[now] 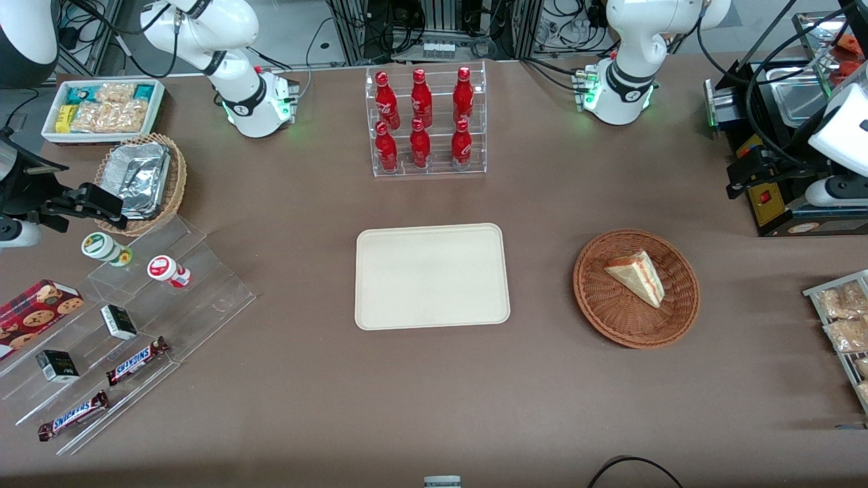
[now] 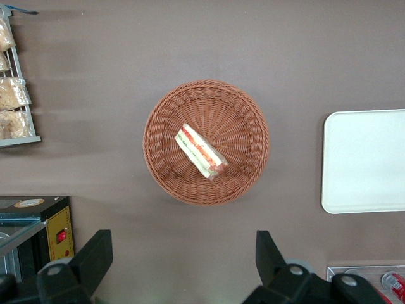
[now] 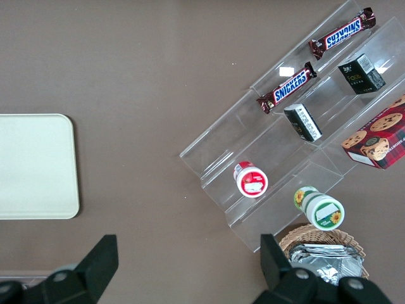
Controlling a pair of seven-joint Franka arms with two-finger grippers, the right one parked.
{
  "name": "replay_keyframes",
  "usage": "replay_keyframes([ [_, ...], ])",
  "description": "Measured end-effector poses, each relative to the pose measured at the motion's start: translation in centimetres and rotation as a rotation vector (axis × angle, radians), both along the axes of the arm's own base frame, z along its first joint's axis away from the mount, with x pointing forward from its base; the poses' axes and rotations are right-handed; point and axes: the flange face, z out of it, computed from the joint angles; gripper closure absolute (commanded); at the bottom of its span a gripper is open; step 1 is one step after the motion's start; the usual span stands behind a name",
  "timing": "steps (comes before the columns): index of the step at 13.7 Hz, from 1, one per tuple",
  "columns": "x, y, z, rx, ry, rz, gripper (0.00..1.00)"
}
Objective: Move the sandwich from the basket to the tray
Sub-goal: 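Move the left gripper over the wrapped sandwich in the wicker basket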
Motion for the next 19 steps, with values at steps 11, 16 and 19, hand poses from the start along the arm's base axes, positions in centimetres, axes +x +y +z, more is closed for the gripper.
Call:
replay_keyframes([
  [11,2.3,0.1,-10.4,0.003,0.052,0.049,0.0],
  [16,2.0,-0.5,-21.6,-0.009,-0.024,0.234,0.0],
  [19,0.7,-2.2,-26.6,-0.039,-0.083,0.463,0.0],
])
